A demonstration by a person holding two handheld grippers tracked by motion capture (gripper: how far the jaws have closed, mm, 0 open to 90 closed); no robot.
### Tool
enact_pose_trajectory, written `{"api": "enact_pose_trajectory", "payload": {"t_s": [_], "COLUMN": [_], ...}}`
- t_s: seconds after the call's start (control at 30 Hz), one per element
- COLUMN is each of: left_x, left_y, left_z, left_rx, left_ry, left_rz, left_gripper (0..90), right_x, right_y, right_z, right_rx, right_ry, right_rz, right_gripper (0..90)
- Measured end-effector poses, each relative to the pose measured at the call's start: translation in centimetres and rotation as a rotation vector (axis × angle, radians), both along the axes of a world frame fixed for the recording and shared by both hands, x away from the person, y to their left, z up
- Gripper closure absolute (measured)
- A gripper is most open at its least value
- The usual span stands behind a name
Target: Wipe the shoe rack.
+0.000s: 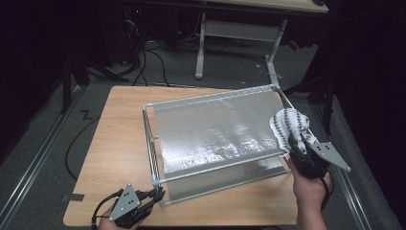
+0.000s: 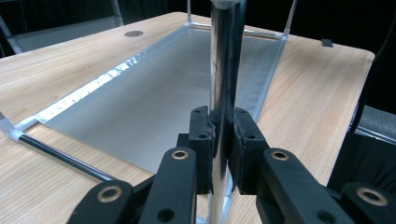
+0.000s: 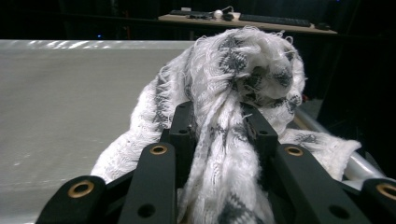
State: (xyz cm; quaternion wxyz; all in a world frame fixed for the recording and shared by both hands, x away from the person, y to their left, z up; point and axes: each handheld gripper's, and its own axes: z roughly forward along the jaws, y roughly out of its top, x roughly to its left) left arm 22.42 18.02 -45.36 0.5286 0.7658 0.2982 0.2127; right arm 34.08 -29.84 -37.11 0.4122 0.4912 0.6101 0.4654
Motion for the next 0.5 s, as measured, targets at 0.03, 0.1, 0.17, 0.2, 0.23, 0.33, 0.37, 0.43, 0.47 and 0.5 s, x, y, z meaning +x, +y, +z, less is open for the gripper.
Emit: {"api": "enact_pose_trajectory", "payload": {"t_s": [0.03,0.1,0.17,0.2,0.23,0.33,0.37,0.43,0.47,0.5], "left_x": [0.0,0.0,0.0,0.0,0.0,0.0,0.0,0.0,0.0,0.0], "left_y": [0.0,0.0,0.0,0.0,-0.1,-0.3,-0.4,-0.5,-0.8,-1.0], "left_z": [0.0,0.0,0.0,0.0,0.0,0.0,0.0,0.0,0.0,0.0], "left_rx": [0.001,-0.001,0.0,-0.001,-0.001,-0.001,0.0,0.0,-0.006,-0.007], "left_ry": [-0.001,0.001,0.001,0.001,0.002,0.003,0.003,0.002,0.004,0.004], "left_rz": [0.0,0.001,0.002,0.004,0.008,0.008,0.005,0.002,-0.004,-0.008], "left_gripper": [80.7,80.7,80.7,80.7,80.7,80.7,80.7,80.7,80.8,80.7], "right_x": [0.0,-0.1,-0.2,-0.3,-0.3,-0.6,-0.6,-0.8,-0.8,-0.9], "right_y": [0.2,0.6,0.9,1.1,1.4,2.2,2.5,3.2,3.6,3.9], "right_z": [0.0,0.1,0.1,0.1,0.1,0.1,0.1,0.1,0.1,0.1], "right_rx": [-0.002,-0.002,0.001,-0.003,-0.008,-0.013,-0.017,-0.013,-0.016,-0.017], "right_ry": [0.002,0.005,0.009,0.009,0.007,0.009,0.009,0.013,0.01,0.012], "right_rz": [0.005,0.023,0.036,0.047,0.056,0.084,0.094,0.111,0.126,0.134], "right_gripper": [70.3,70.4,70.4,70.5,70.6,70.6,70.6,70.6,70.6,70.6]}}
